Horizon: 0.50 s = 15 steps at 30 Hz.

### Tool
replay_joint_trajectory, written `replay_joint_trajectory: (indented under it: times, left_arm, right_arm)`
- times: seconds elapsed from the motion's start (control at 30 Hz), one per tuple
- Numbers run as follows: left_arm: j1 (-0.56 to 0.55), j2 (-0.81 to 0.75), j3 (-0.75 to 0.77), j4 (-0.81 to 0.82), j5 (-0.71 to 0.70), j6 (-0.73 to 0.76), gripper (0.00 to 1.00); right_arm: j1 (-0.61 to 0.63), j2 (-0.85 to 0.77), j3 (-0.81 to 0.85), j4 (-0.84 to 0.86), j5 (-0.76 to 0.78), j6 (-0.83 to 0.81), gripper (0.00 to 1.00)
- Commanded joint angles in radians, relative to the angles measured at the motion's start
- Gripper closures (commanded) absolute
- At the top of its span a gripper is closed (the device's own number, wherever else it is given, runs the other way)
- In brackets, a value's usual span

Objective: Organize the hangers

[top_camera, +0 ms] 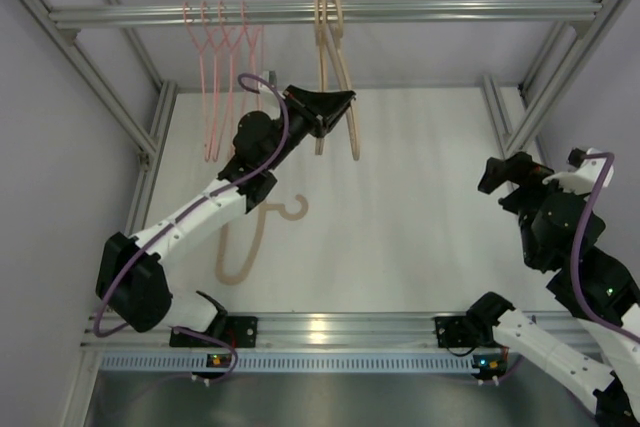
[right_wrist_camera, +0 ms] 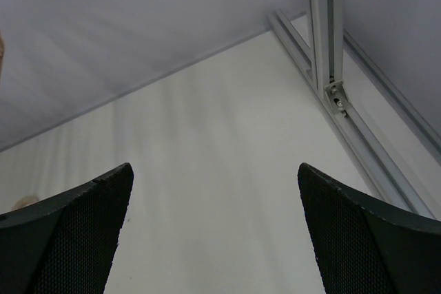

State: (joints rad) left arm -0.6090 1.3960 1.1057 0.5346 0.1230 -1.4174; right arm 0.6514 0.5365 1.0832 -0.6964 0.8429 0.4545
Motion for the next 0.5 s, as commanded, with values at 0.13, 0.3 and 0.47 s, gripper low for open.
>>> replay_joint_trajectory:
  times: [0.13,0.3,0.47]
  left_arm:
    - [0.032,0.008,0.019,0.099,0.043,-0.051,1.0]
    - [0.041,0.032,0.063,0.062,0.069,-0.058,1.0]
    - [0.046,0.032,0.051,0.057,0.06,-0.069,1.0]
  right_arm:
    - [-0.015,0.011,0.05,-0.003,-0.004,-0.002,0.01]
    - [-0.015,0.01,0.047,-0.003,-0.002,-0.002,0.01]
    - [-0.015,0.013,0.047,-0.003,-0.004,0.0,0.01]
